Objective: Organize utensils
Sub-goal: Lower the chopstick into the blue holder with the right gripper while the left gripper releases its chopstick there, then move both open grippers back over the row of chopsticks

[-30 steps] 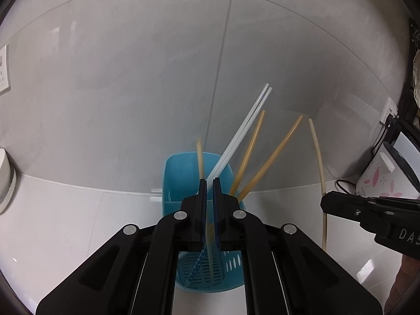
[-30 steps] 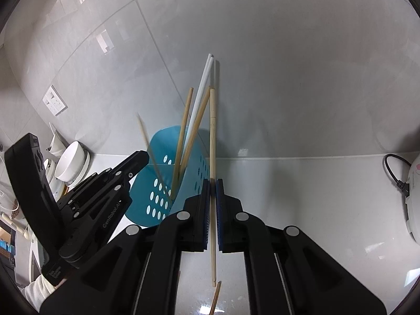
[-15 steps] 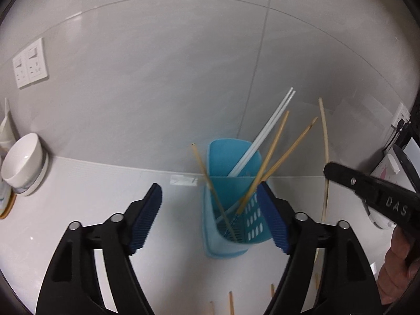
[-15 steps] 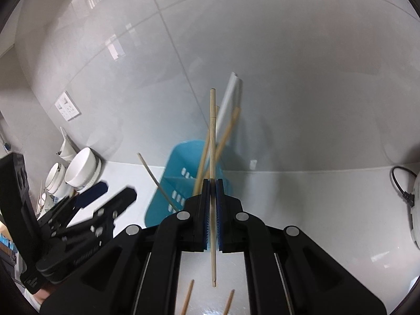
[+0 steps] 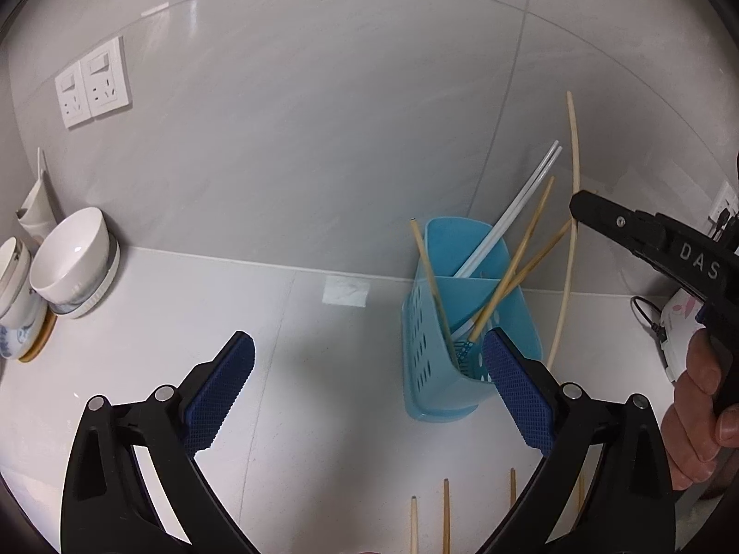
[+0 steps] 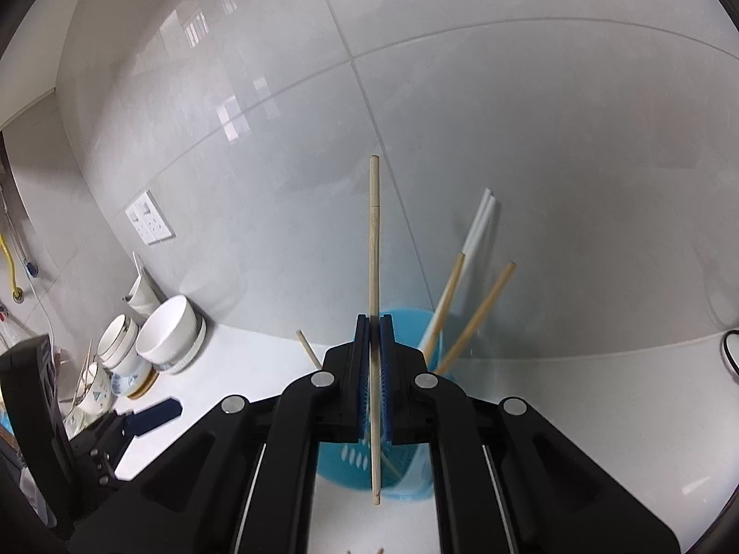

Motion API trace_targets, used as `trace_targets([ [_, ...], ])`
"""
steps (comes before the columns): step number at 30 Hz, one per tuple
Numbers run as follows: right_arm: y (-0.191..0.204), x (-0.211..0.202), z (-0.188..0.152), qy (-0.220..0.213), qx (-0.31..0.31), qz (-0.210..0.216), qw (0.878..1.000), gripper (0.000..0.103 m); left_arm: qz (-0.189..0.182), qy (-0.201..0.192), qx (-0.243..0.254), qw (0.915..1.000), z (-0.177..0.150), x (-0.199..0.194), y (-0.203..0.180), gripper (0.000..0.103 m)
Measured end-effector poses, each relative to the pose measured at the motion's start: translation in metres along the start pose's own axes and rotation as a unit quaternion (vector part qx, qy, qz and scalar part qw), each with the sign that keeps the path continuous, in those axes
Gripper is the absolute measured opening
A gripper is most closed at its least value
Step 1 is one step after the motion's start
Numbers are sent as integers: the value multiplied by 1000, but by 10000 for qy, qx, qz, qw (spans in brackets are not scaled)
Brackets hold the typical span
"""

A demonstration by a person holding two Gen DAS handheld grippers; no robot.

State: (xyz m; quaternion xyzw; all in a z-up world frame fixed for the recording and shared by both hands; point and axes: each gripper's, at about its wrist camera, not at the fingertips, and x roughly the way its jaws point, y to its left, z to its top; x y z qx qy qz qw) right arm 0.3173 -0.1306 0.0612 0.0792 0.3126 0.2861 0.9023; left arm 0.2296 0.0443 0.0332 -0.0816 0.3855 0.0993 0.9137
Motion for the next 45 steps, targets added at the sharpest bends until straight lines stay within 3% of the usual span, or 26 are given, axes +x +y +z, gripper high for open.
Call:
trace_targets([
  [6,4,10,-8,-358,54,-58,9993,4,39,93,-49,9999,-3,5,10,97],
  [10,7,21,-18,-374,36,-139,9992,4,35,117,-98,9999,-5,9,14,97],
  [23,8,37,-47,-55,-49,-390,9992,4,43,143,-208,9997,-10,21,24,97],
  [31,16,23,-45,-7,-226,-515,9984,8,-19,156,-188,9997,-10,16,21,97],
  [33,18,14,-43,-23,-298,-558,9980,17,-65,153,-188,9997,-9,12,20,97],
  [38,16,-16,-40,-32,-350,-673,9971,56,-106,104,-150,9998,-9,-3,17,97],
  [45,1,-55,-53,170,-269,-917,9953,83,-76,144,-102,9998,-18,-26,11,97],
])
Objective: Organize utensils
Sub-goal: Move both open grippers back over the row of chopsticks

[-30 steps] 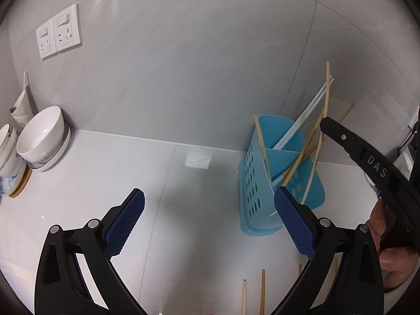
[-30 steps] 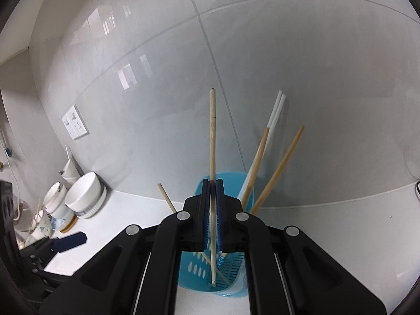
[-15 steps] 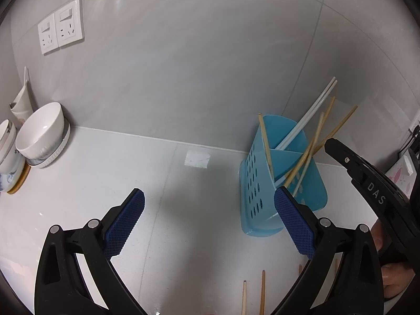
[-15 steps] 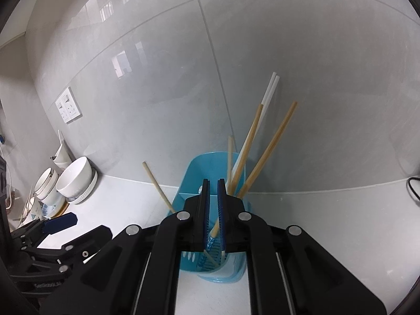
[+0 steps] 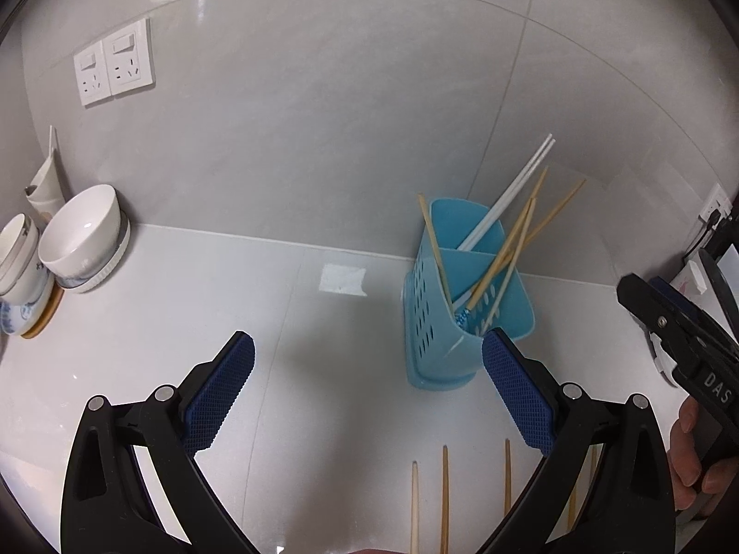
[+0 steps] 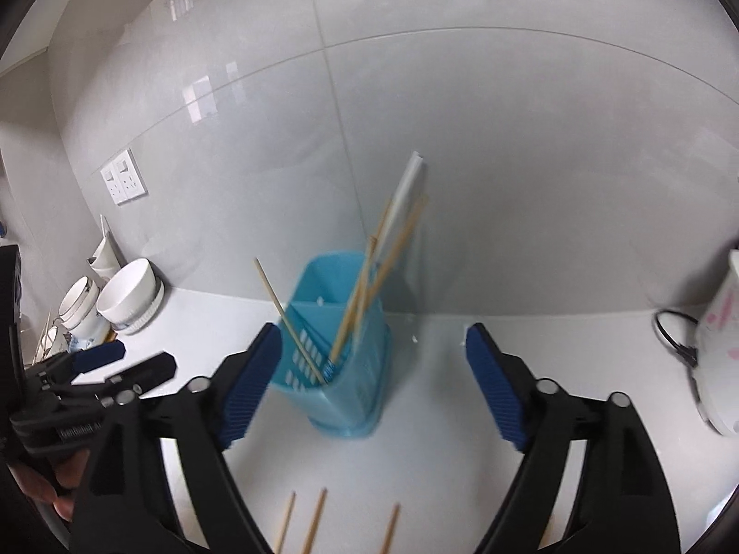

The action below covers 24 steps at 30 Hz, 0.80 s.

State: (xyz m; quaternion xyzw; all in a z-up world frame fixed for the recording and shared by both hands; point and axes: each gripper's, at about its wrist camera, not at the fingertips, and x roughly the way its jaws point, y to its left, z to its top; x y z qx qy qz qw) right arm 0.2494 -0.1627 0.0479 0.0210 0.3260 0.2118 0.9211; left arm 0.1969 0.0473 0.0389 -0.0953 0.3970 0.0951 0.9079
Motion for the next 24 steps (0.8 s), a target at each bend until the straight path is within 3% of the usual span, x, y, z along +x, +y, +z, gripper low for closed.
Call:
trace_targets([
  [2,-6,-8,-8,105,19,-104,9999,92,23,40,8,10000,-5,-5,-2,97],
  [5,-14,-17,-20,224,19,-250,9994,95,28,127,32,9999,-14,-11,-5,97],
  [13,-37,-32,-62,749,141,-652,9950,95,-18,610,62,9981,-46,-6,-3,97],
  [24,-73,-47,-126,1536,644,-1235,9783,95,-36,1262,245,9917,-101,8,0,97],
])
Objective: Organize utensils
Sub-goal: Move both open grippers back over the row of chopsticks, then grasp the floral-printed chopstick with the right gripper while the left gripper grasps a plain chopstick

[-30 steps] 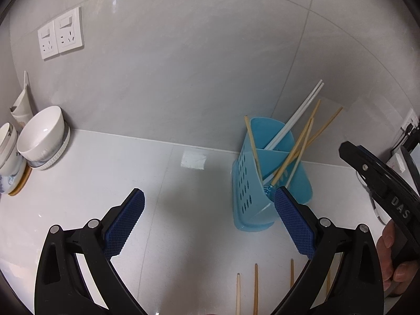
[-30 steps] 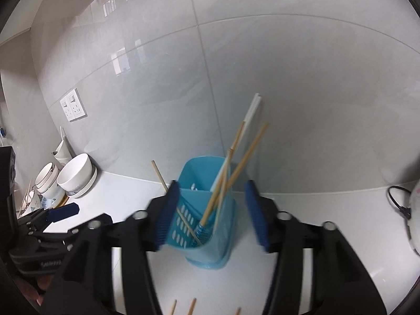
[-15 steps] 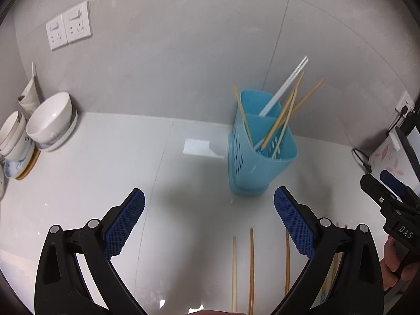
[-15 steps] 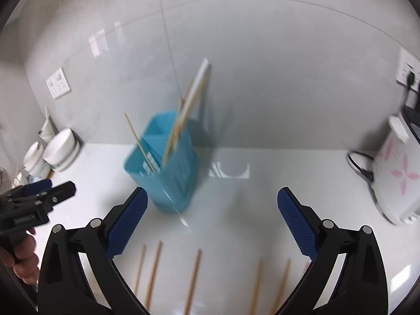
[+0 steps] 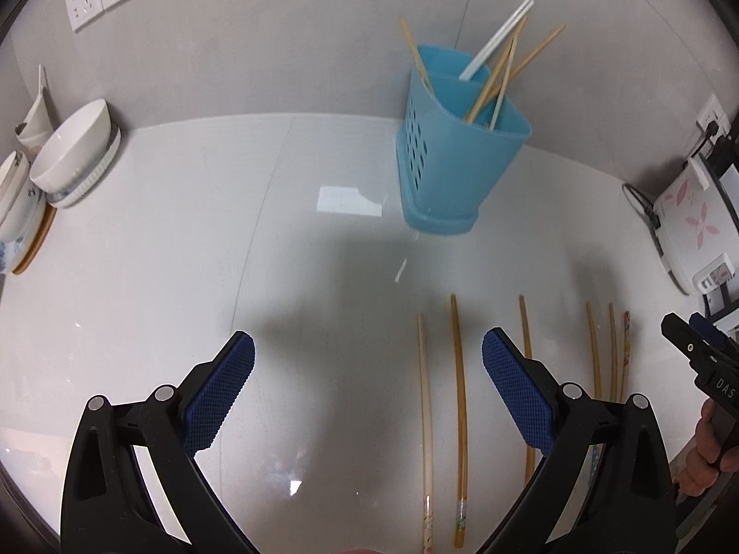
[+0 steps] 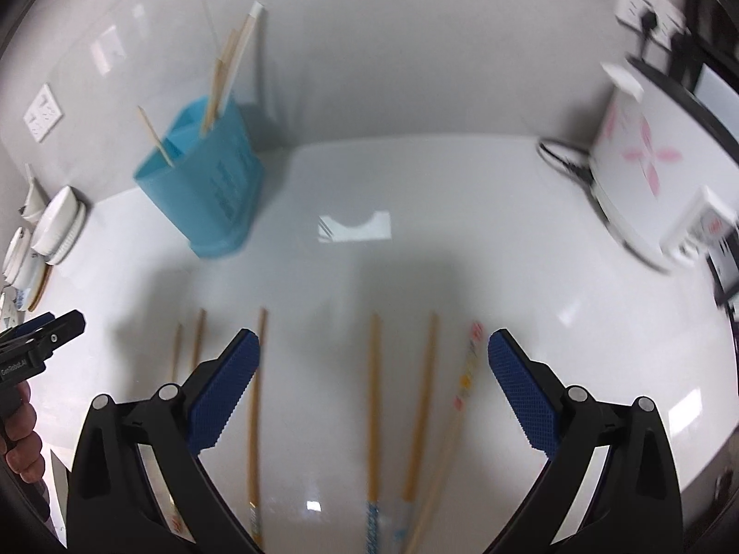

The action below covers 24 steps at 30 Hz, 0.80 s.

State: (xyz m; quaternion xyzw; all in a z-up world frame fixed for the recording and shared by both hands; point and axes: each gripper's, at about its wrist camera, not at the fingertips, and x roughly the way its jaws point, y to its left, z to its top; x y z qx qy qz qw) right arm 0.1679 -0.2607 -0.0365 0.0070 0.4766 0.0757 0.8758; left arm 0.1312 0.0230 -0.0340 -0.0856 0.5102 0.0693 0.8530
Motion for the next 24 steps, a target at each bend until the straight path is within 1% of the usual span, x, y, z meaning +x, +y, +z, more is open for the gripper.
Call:
trace_targets([
  [2,-9,3,-8,137,24,-199,9997,95,0,109,0,9999,-7,5,0,97],
  [7,-35,14,-26,437,245,-499,9975,94,77,347,2,9994,-24,17,-1,97],
  [11,-49,31,-39,878,435,-628,9932,83,108,604,60,9981,-36,31,-6,97],
  [14,-52,41,-43,1145,539,-684,9896,78,78,851,39,9963,-47,43,-8,97],
  [16,-52,47,-44,1258,575,-709,9879,74,129,963,57,9952,-54,50,-10,97],
  [19,-53,55,-45,1454,583,-747,9848,69,108,1161,44,9932,-61,58,-13,97],
  [20,-53,59,-45,1546,565,-761,9834,65,118,1176,55,9930,-62,59,-14,97],
  [24,-55,67,-43,1696,561,-816,9805,60,190,1289,140,9914,-69,61,-19,97],
])
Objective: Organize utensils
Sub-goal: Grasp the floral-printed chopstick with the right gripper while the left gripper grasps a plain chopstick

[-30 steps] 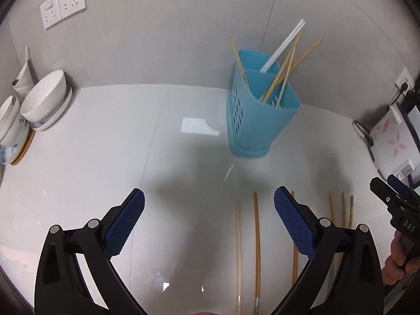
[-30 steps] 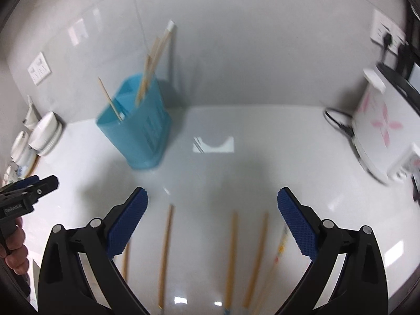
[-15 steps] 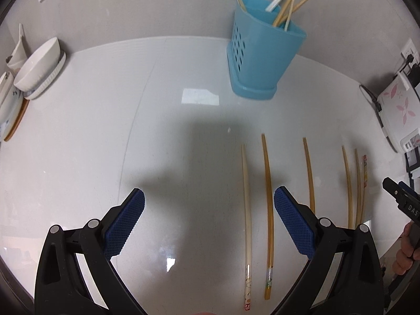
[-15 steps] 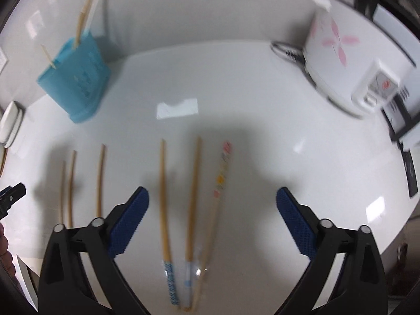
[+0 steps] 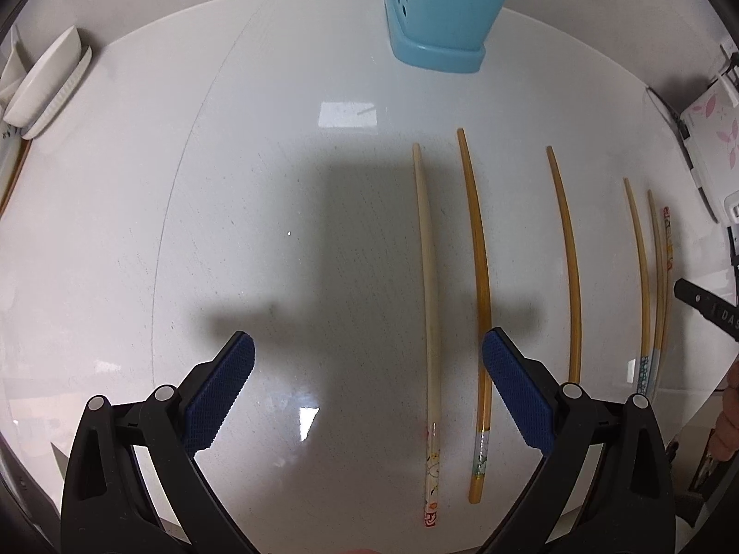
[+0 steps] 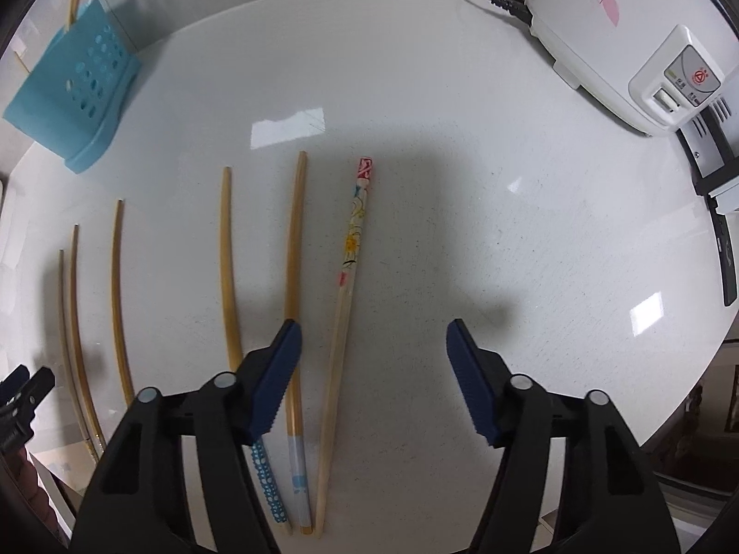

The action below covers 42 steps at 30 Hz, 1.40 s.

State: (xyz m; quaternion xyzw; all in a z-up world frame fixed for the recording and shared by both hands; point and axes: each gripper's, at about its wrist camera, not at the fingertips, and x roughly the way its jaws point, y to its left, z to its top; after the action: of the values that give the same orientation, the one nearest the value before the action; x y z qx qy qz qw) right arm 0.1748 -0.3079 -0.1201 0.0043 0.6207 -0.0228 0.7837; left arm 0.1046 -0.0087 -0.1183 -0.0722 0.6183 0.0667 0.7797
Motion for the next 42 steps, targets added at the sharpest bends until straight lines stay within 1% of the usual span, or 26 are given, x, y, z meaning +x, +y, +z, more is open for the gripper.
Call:
trace_targets([
  [4,6,0,3,123,-96,-40,9999,57,70,137,25,9999,-5,5,-2,96],
  [6,8,2,6,210,-132,-42,9997,53,141,245,62,9996,-8,9,-3,95],
  [9,10,5,9,339,-128,-51,9993,48,171,372,42,9992,-13,14,-4,92],
  [12,14,8,12,490,-171,-64,9986,44,282,537,25,9982,-15,19,-6,85],
  [15,18,10,13,593,-229,-85,9979,40,298,639,24,9975,-15,20,-7,75],
  [16,20,10,14,616,-255,-110,9977,38,289,698,24,9971,-15,21,-9,70],
  [18,26,14,17,692,-273,-135,9971,34,258,749,8,9969,-14,22,-11,66],
  [20,31,17,21,763,-272,-177,9966,31,266,768,45,9967,-11,21,-15,56],
  [21,33,18,24,794,-269,-190,9963,29,271,790,49,9965,-10,21,-21,52],
  [23,35,20,26,838,-275,-171,9960,25,267,842,72,9961,-10,20,-23,38],
  [27,39,22,31,869,-282,-141,9957,24,271,917,80,9954,-9,20,-27,28],
  [29,39,23,31,862,-285,-128,9958,23,272,952,79,9951,-8,23,-32,16],
  [30,40,24,32,869,-272,-111,9958,22,267,971,68,9949,-6,22,-34,13],
  [31,40,25,33,884,-257,-84,9957,19,264,997,51,9947,1,20,-37,7],
  [33,45,26,33,929,-228,-25,9954,8,242,1014,27,9945,3,16,-37,6],
  [34,46,27,34,965,-213,-6,9951,7,232,1021,22,9945,3,16,-37,6],
  [42,45,25,37,1001,-139,27,9949,6,153,1012,2,9948,4,10,-32,6],
])
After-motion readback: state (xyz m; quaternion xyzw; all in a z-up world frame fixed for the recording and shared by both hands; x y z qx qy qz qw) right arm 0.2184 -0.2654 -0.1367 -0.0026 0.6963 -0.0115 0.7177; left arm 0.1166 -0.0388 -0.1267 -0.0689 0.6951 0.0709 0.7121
